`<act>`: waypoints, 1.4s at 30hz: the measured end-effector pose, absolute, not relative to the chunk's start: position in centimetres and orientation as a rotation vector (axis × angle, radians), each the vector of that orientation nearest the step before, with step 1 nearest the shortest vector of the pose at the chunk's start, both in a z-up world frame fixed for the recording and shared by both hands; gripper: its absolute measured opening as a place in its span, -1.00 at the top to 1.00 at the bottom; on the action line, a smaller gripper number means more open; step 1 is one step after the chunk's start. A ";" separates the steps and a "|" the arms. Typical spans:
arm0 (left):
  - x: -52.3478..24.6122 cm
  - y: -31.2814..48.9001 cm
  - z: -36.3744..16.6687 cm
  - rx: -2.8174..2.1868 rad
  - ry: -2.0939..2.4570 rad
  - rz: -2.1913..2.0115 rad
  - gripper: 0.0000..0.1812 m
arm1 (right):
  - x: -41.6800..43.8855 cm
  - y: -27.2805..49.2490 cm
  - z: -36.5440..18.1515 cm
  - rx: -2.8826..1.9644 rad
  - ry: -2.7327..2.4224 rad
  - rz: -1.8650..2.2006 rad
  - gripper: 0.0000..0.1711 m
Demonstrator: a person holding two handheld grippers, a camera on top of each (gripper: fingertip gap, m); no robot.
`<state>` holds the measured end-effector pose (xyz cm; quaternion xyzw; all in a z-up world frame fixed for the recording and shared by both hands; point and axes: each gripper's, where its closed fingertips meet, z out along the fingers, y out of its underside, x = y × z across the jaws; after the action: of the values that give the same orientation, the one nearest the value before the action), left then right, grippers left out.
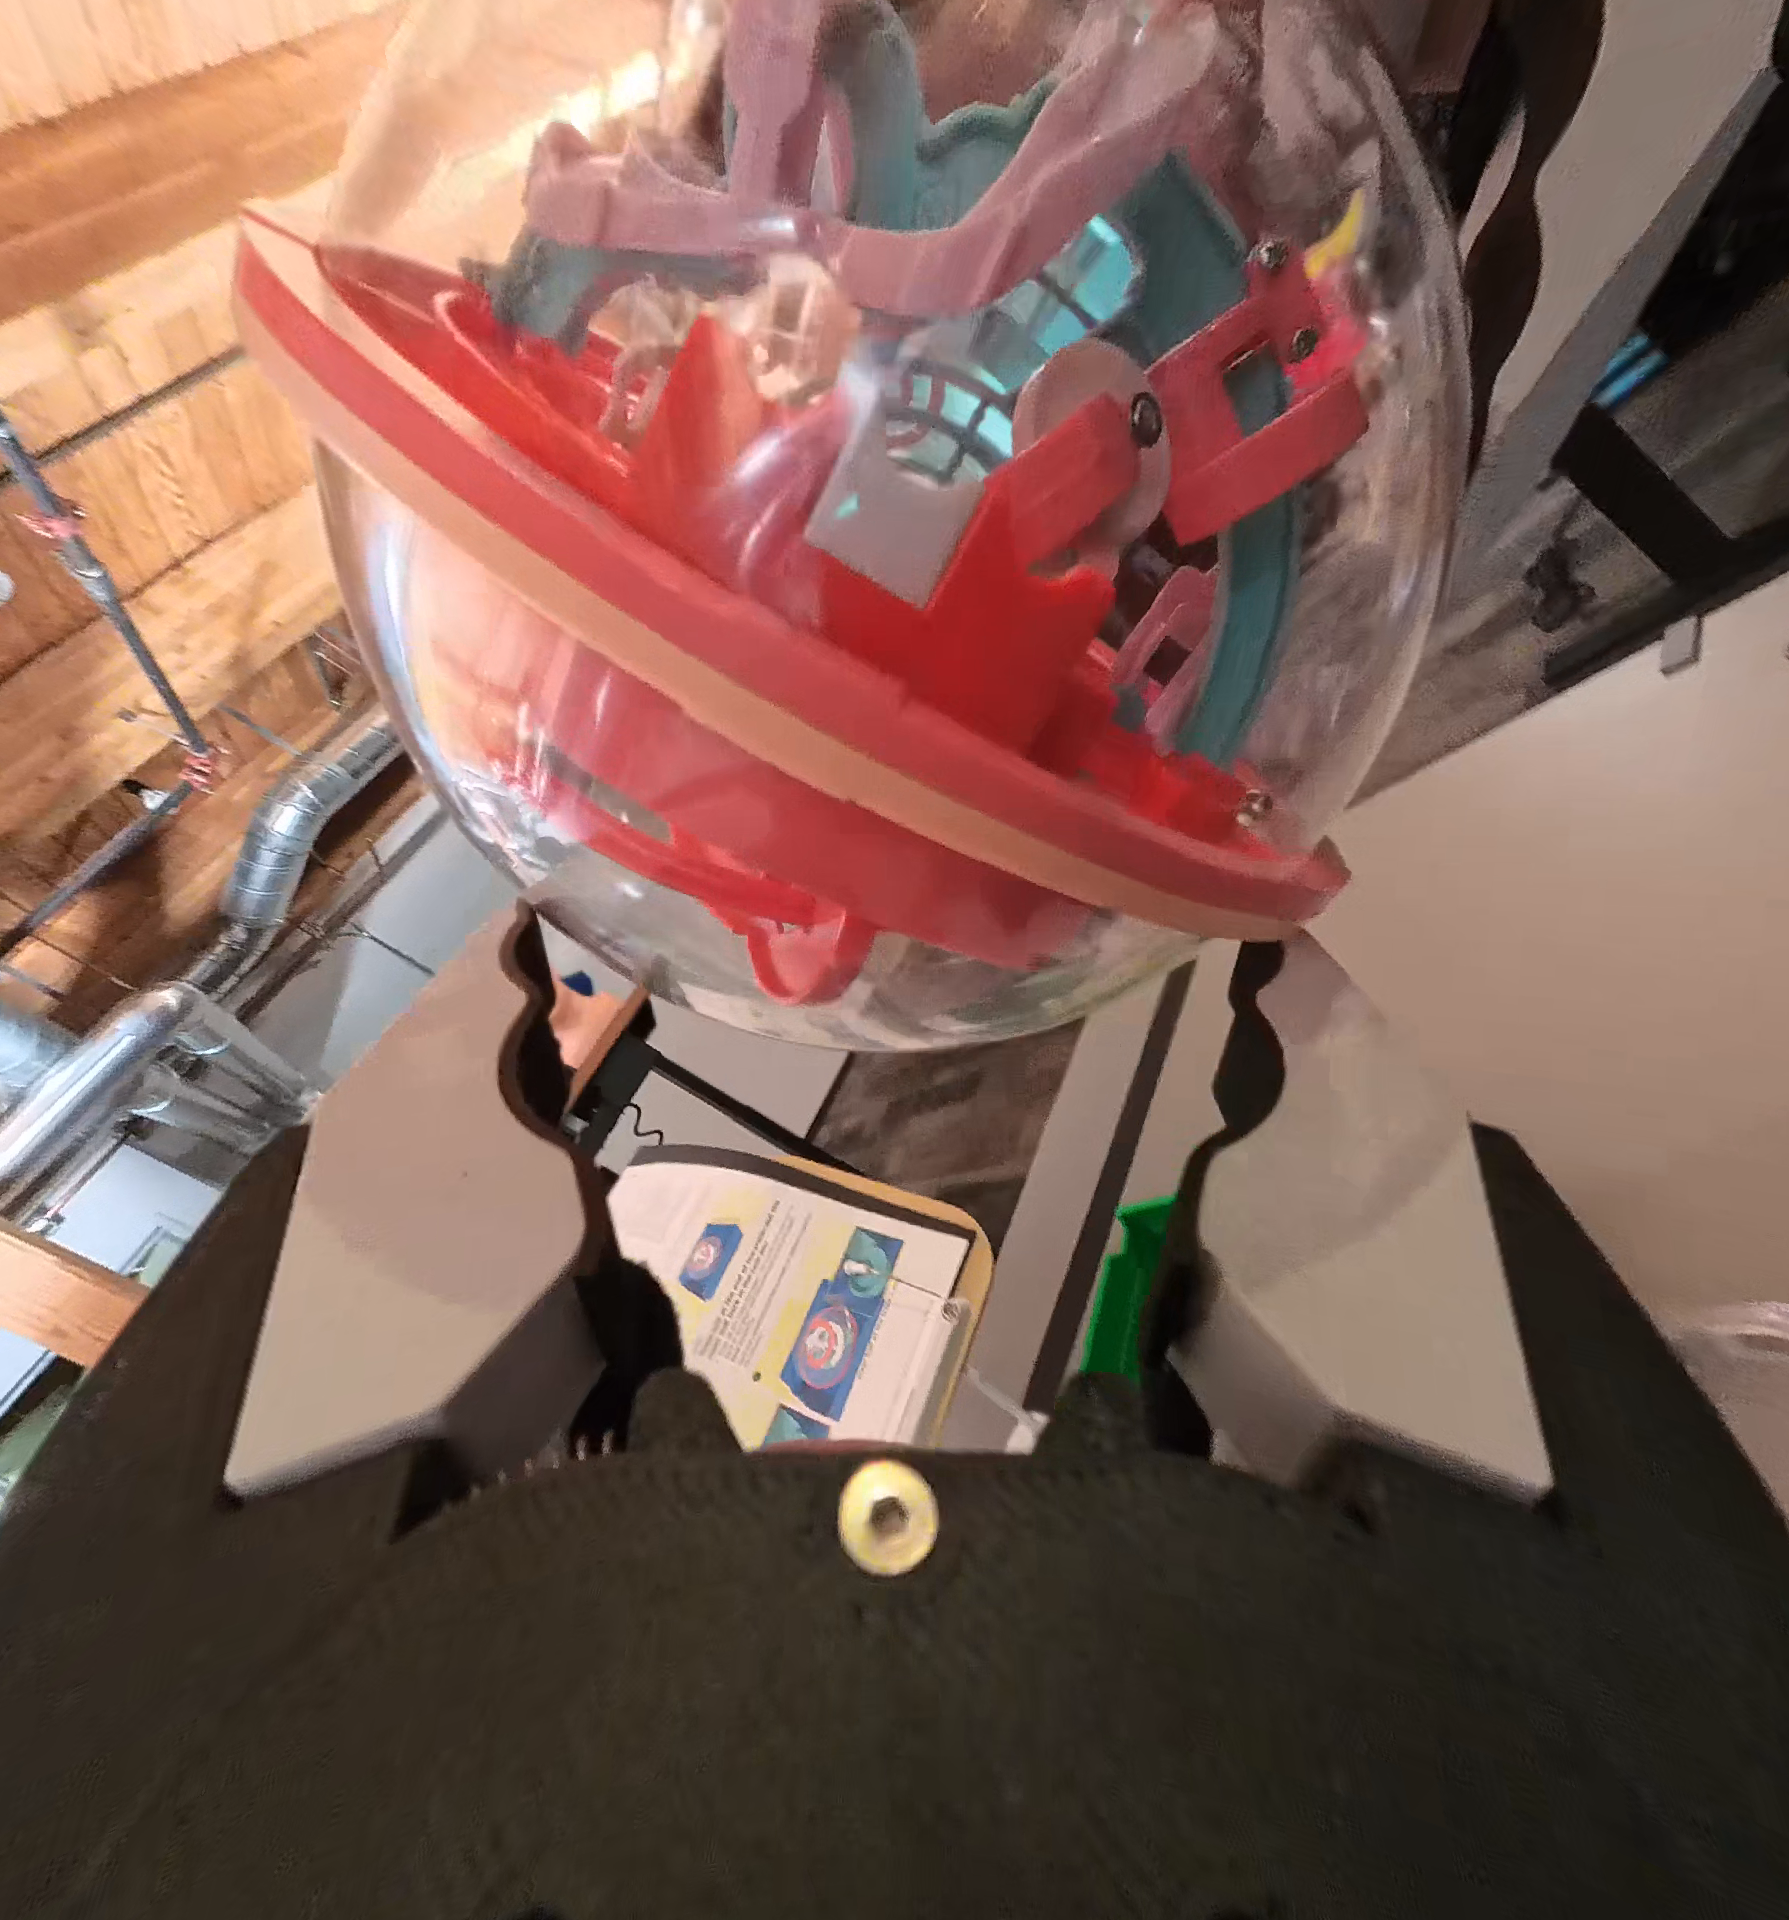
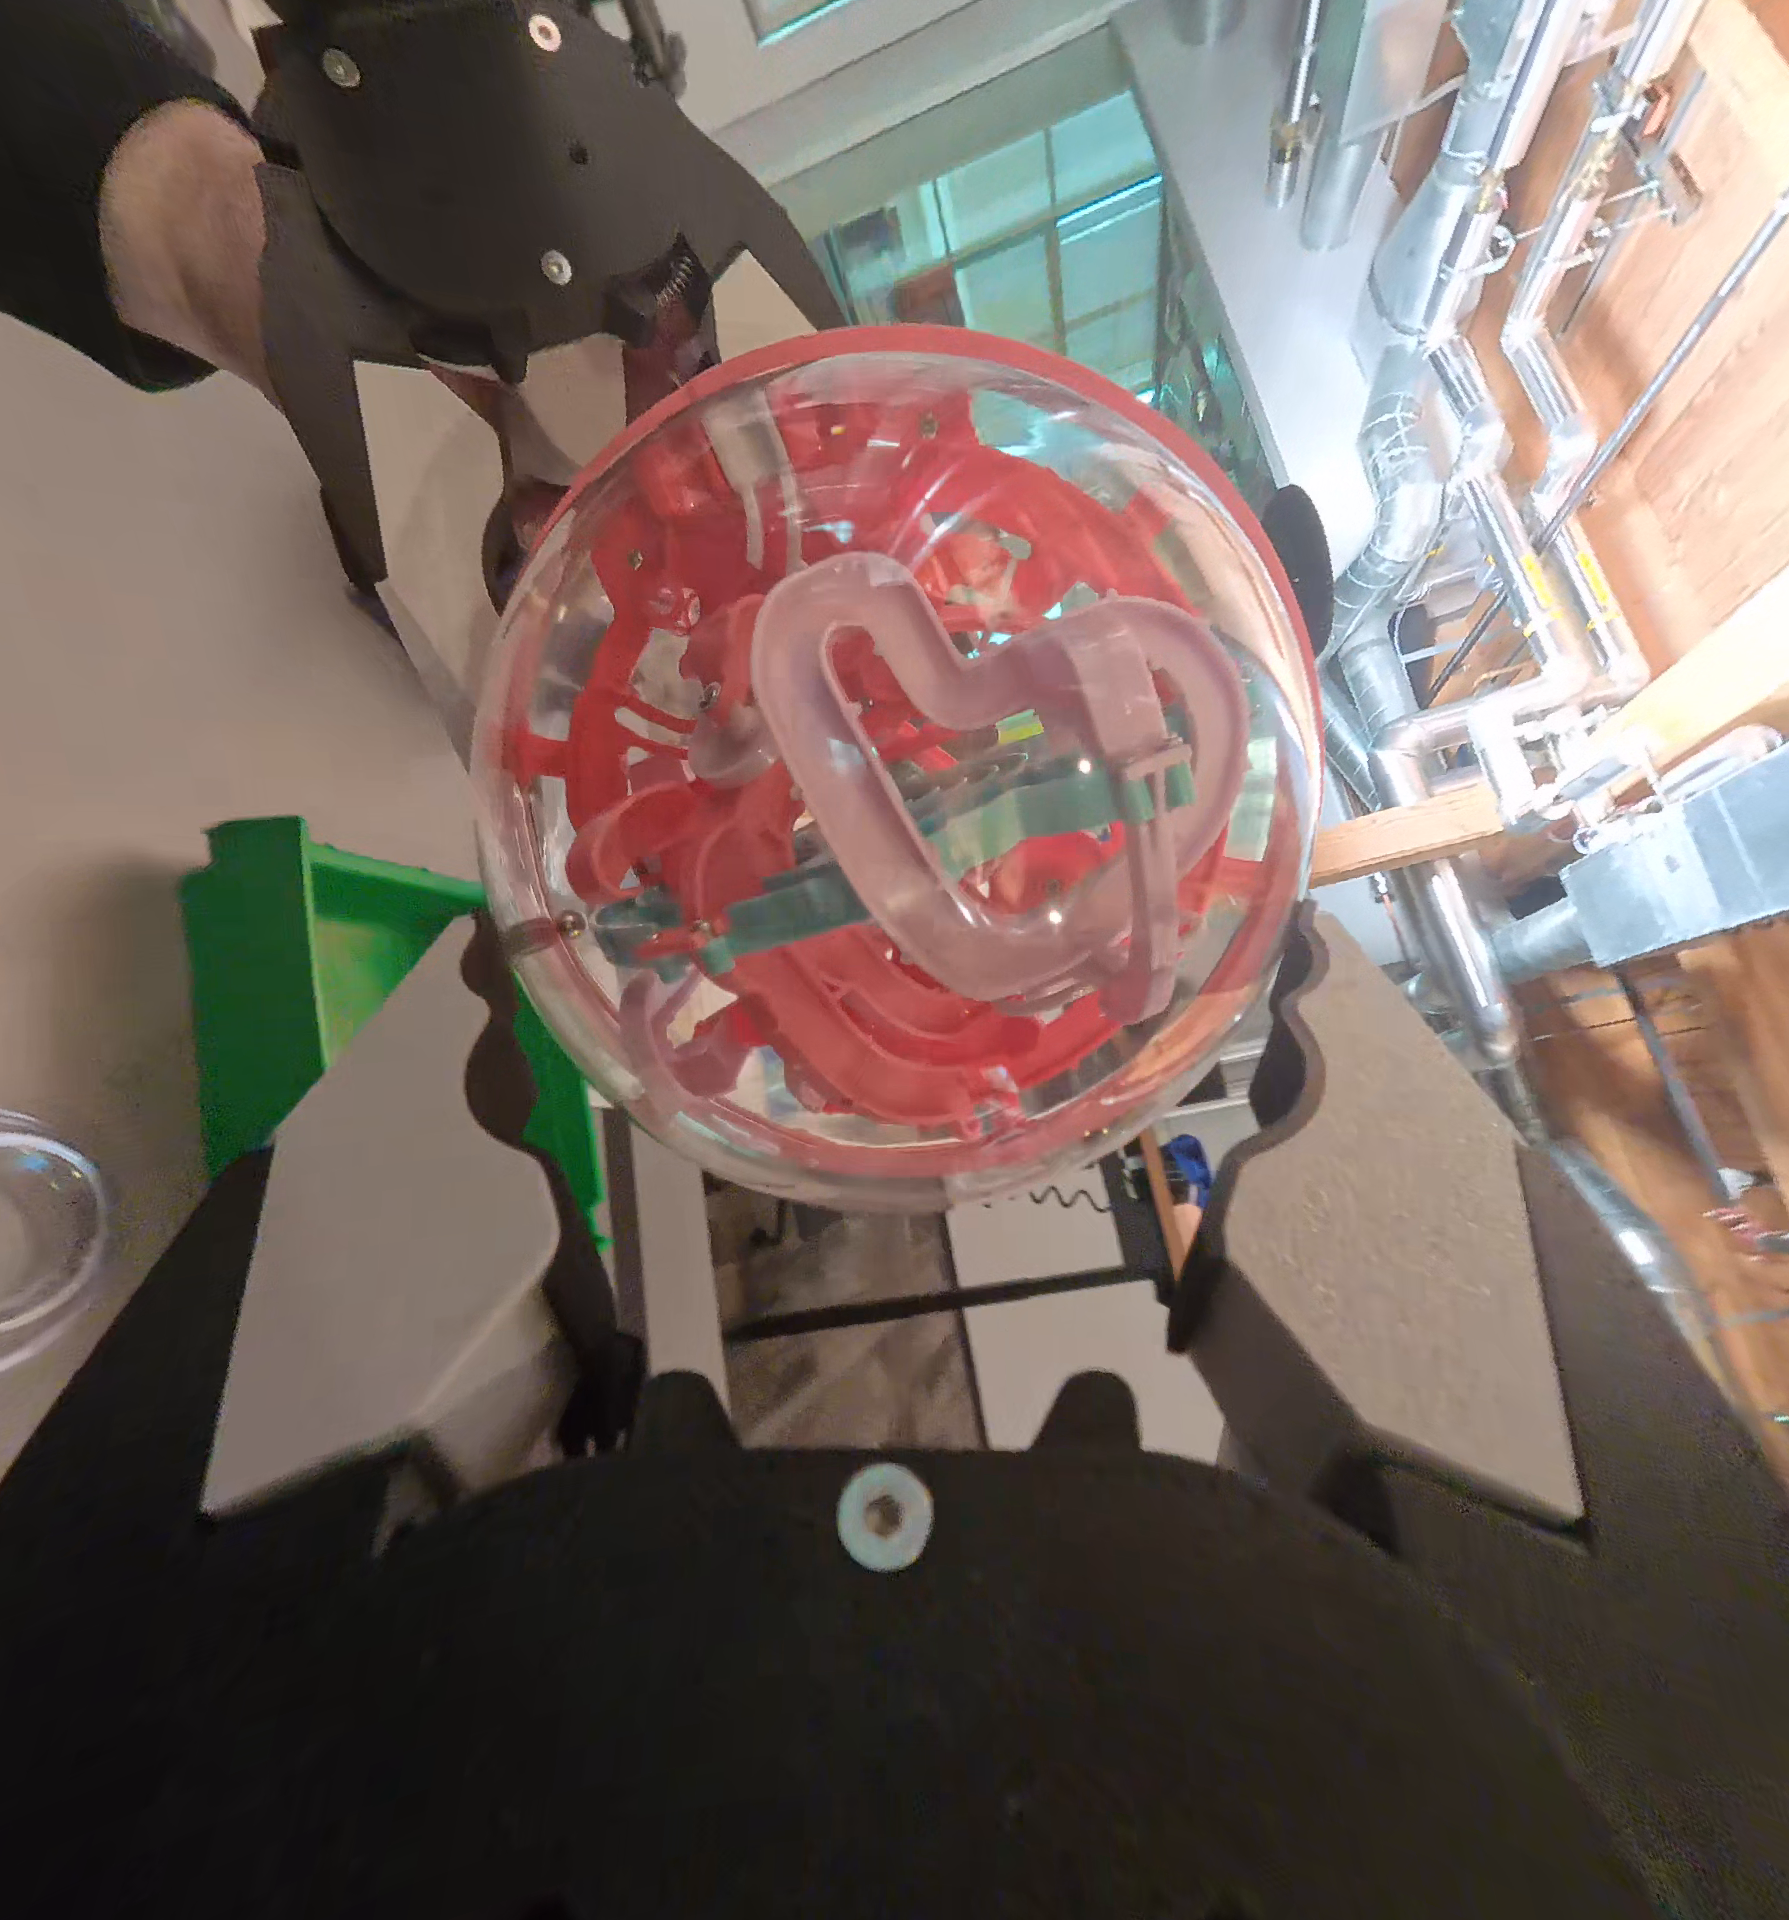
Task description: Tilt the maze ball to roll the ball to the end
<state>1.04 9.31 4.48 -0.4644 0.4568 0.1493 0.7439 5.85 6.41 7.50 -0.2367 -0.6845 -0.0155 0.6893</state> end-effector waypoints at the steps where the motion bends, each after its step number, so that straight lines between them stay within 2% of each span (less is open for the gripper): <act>1: 0.9 9.3 5.0 -1.000 0.983 0.321 -0.39 | 5.7 6.2 8.1 -0.522 -1.546 -0.067 -0.64; 11: -0.3 10.3 9.0 -0.839 0.805 0.256 -0.40 | 3.4 5.1 12.5 -0.449 -1.661 -0.406 -0.64; 20: -1.2 8.8 16.8 -0.697 0.807 0.400 -0.45 | 2.1 0.8 18.2 -0.287 -1.499 -0.530 -0.65; 42: 1.9 5.4 25.2 -0.481 0.675 0.386 -0.46 | 2.8 -4.2 24.0 -0.170 -1.370 -0.908 -0.72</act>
<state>1.90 5.42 25.22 -0.2324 0.3261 0.1865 0.8972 2.79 -4.23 24.03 -0.0759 -0.6098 -0.4040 0.6776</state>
